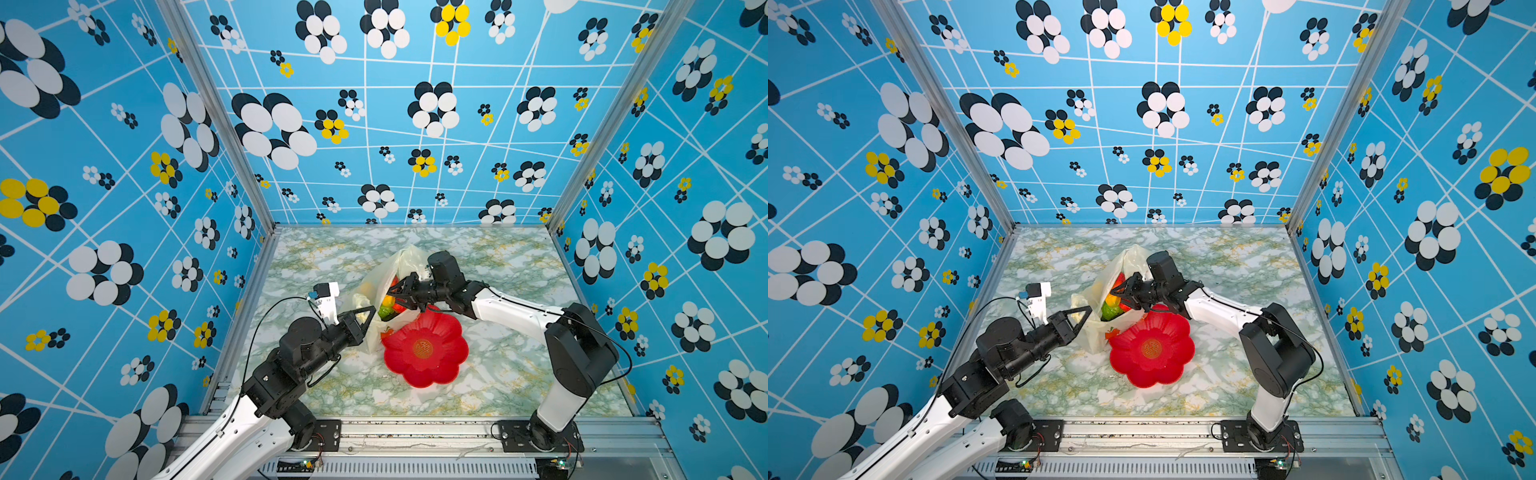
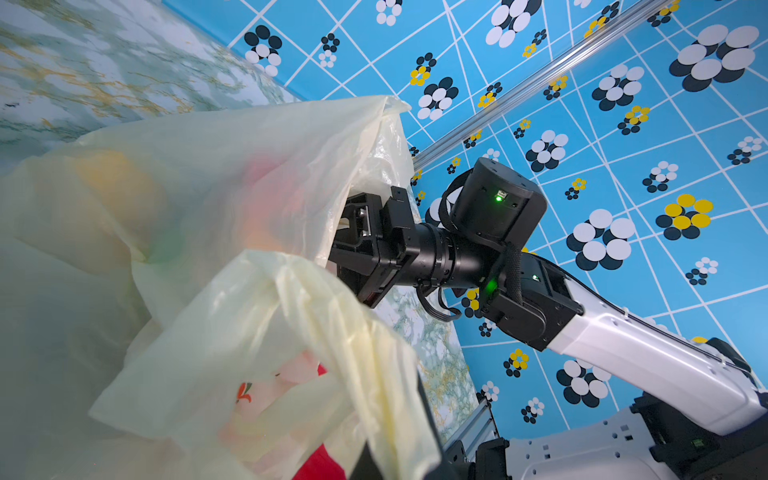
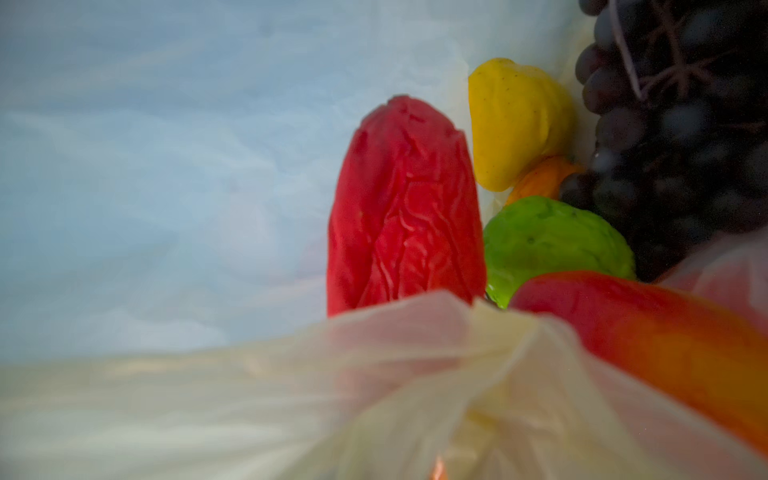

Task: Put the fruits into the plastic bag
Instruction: 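Lower the long mango into the bag and open the right gripper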

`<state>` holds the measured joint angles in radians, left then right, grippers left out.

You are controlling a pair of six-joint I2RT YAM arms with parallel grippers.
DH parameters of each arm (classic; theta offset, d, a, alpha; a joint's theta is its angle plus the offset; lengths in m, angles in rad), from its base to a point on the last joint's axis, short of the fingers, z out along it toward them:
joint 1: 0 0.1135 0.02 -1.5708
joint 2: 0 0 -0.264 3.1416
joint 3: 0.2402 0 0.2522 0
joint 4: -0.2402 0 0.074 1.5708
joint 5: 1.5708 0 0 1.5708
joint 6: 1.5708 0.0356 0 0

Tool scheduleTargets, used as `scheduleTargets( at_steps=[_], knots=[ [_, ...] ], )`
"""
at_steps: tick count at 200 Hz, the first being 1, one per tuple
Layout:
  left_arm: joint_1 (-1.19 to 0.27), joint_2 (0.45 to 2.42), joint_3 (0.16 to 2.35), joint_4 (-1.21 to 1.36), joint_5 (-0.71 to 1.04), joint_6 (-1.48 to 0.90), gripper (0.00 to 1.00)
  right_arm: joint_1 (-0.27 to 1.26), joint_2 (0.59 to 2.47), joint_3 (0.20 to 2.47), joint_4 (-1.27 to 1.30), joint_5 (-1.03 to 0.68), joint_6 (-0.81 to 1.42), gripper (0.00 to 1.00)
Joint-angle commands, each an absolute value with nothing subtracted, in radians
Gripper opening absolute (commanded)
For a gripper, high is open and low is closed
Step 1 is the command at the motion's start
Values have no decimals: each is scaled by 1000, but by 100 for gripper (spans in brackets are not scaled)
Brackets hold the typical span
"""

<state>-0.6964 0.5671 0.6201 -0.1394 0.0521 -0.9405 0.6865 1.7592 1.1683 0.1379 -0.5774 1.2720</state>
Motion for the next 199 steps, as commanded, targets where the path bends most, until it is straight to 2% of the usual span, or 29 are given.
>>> scheduleTargets(
  at_steps=[1, 84, 126, 138, 145, 199],
  knots=[
    [-704, 557, 607, -141, 48, -914, 0, 688, 1779, 1202, 143, -557, 1276, 23],
    [-703, 600, 615, -110, 58, -907, 0, 698, 1790, 1206, 160, -554, 1265, 62],
    [-702, 598, 614, -109, 55, -916, 0, 698, 1778, 1197, 160, -558, 1257, 78],
    [-702, 597, 612, -110, 55, -918, 0, 698, 1773, 1193, 159, -557, 1255, 88],
    [-703, 595, 613, -109, 54, -919, 0, 697, 1769, 1193, 157, -556, 1253, 98],
    [-703, 600, 613, -104, 57, -923, 0, 698, 1752, 1182, 148, -555, 1244, 99]
  ],
)
